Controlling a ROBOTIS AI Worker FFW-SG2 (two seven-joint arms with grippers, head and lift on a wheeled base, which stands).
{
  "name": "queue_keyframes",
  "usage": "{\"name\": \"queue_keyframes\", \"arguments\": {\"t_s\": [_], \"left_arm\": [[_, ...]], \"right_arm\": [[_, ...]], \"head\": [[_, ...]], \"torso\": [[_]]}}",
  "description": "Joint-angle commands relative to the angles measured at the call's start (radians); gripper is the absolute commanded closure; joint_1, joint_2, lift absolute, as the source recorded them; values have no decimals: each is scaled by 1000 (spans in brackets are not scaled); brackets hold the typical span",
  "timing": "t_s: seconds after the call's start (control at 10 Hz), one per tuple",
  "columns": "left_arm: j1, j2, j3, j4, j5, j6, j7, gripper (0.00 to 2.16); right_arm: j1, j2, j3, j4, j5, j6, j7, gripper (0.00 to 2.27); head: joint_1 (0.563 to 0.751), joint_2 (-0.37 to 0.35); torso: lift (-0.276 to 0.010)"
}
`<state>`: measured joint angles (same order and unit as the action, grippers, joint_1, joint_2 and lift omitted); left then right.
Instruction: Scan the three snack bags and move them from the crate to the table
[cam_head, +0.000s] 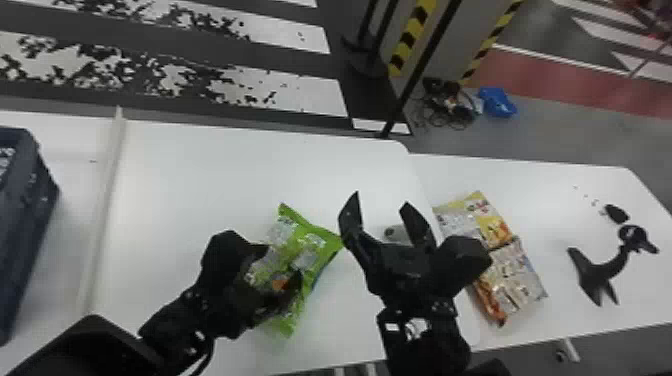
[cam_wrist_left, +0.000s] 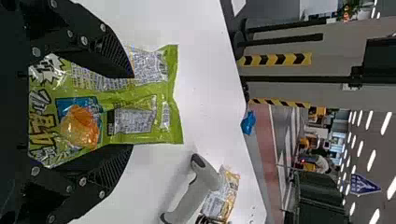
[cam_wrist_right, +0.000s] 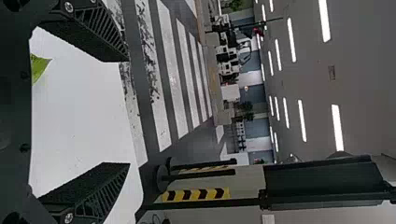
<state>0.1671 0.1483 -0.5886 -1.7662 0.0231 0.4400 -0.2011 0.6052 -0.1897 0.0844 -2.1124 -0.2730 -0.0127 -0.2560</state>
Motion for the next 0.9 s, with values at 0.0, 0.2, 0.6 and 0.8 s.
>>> {"name": "queue_keyframes", "arguments": {"t_s": [0.0, 0.2, 0.6, 0.8], "left_arm": [[52, 10, 46, -87, -2, -5, 0, 26], [132, 28, 168, -202, 12, -20, 2, 26], [338, 56, 438, -403, 107, -204, 15, 26], [414, 51, 520, -407, 150, -376, 71, 26]], "right_arm": [[10, -1, -5, -9, 0, 0, 0, 87], [21, 1, -11, -9, 0, 0, 1, 87], [25, -1, -5, 12, 0, -6, 12, 80], [13, -1, 38, 51, 0, -3, 35, 63]], "head": [[695, -350], [695, -350], [695, -261], [695, -168]], "torso": [[-62], [-62], [-62], [-62]]}}
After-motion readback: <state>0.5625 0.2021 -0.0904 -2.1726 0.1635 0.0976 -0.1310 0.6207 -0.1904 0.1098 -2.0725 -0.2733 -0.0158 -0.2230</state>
